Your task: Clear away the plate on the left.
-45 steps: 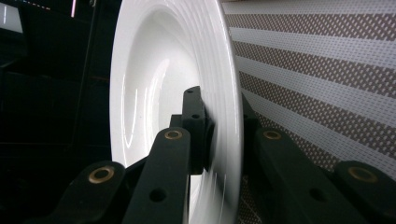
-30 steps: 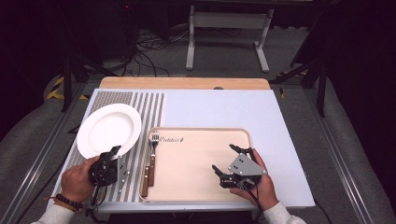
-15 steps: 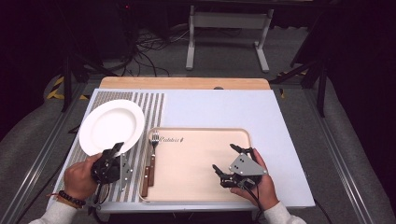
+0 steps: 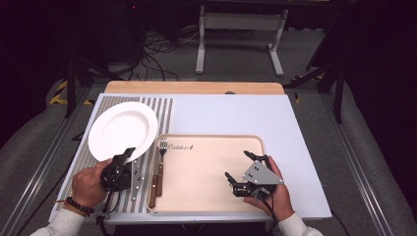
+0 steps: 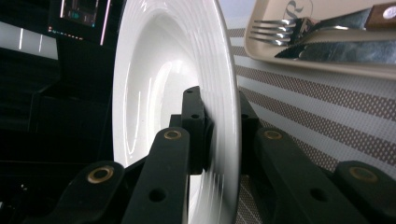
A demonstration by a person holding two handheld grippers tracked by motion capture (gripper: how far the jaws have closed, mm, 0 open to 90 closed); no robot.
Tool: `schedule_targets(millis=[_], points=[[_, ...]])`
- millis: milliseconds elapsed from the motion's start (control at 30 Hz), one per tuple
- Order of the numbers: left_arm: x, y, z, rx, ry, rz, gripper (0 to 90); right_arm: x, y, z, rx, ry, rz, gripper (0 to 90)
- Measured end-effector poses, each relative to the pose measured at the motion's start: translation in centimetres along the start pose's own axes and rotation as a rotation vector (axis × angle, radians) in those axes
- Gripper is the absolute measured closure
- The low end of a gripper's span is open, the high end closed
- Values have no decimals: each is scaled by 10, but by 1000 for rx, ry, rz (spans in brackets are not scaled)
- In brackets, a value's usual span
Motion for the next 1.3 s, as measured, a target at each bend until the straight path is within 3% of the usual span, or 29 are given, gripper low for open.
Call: schedule_targets(millis=[767, 1300], points=[[-2, -1, 32, 69, 30, 17, 806, 4, -4, 1, 18, 13, -21, 154], [3, 0, 55, 123, 49, 3, 800, 9, -6, 2, 32, 29, -43, 151]])
Point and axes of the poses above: each handheld gripper's, and its own axes: y roughly forward along the jaws, z roughly out of its top, x roughly to its right, the point moved 4 cm from there along y, roughly forward along the jaws, and after that the axes turned 6 degrees about y, right-handed, at the moved point
